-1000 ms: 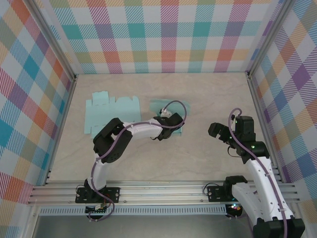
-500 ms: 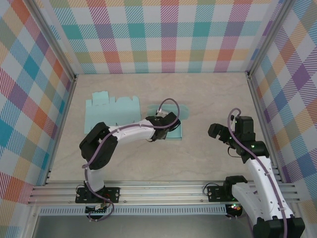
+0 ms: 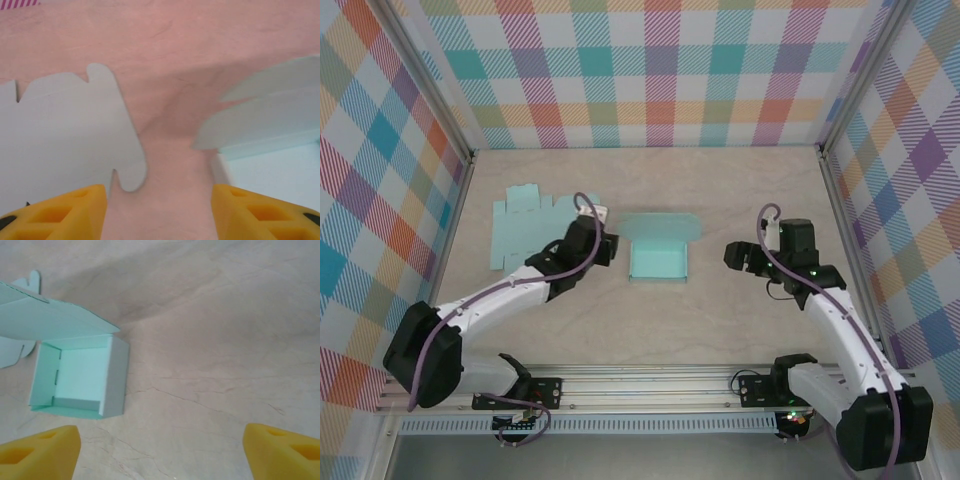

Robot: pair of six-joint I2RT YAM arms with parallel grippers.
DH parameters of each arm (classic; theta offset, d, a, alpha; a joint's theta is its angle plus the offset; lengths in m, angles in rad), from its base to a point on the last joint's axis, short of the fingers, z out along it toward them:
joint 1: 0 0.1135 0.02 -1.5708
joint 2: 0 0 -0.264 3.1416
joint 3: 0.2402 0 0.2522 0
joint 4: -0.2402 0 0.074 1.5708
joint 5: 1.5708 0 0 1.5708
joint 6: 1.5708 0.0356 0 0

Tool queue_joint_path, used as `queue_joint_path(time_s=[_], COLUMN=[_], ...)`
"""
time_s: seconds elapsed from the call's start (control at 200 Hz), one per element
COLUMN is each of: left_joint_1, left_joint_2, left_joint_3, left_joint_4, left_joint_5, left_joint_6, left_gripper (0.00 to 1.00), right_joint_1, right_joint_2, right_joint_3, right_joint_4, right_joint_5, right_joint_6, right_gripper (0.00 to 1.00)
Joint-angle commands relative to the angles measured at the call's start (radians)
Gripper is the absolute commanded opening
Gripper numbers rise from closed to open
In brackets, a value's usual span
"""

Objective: Fold the paper box

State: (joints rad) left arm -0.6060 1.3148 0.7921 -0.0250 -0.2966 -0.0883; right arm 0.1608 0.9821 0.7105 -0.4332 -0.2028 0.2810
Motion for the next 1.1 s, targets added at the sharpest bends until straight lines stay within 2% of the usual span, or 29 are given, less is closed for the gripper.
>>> queue_joint_path(time_s=[0.0, 0.195, 0.295, 0.6, 0.755, 0.9, 1.095], left_joint_1=[0.061, 0.122, 0.130, 0.144, 0.147, 0.148, 0.148], left_joint_2=[0.026, 0.163, 0.218, 0.289, 0.317, 0.327, 0.331], left_joint_3=[-0.024, 0.013, 0.057, 0.135, 0.174, 0.182, 0.194], left_joint_4=[0.210, 0.273, 0.251, 0.213, 0.172, 0.160, 0.142], left_joint_5=[0.258, 0.390, 0.438, 0.453, 0.476, 0.491, 0.502], left_joint_6=[0.158, 0.249, 0.282, 0.317, 0.331, 0.332, 0.326], left_gripper=[0.59, 0.63, 0.63, 0.56, 0.43, 0.40, 0.27], right_joint_1=[0.046, 0.148, 0.155, 0.158, 0.167, 0.178, 0.193], right_joint_2=[0.065, 0.261, 0.336, 0.498, 0.540, 0.560, 0.566], right_joint_3=[0.057, 0.160, 0.193, 0.264, 0.299, 0.304, 0.302], right_joint_4=[0.129, 0.160, 0.202, 0.288, 0.287, 0.291, 0.291], right_joint_5=[-0.051, 0.066, 0.061, -0.056, -0.072, -0.069, -0.049], right_joint_6=[-0.095, -0.223, -0.242, -0.290, -0.294, -0.293, -0.286], right_gripper=[0.82, 0.84, 0.85, 0.79, 0.71, 0.62, 0.43])
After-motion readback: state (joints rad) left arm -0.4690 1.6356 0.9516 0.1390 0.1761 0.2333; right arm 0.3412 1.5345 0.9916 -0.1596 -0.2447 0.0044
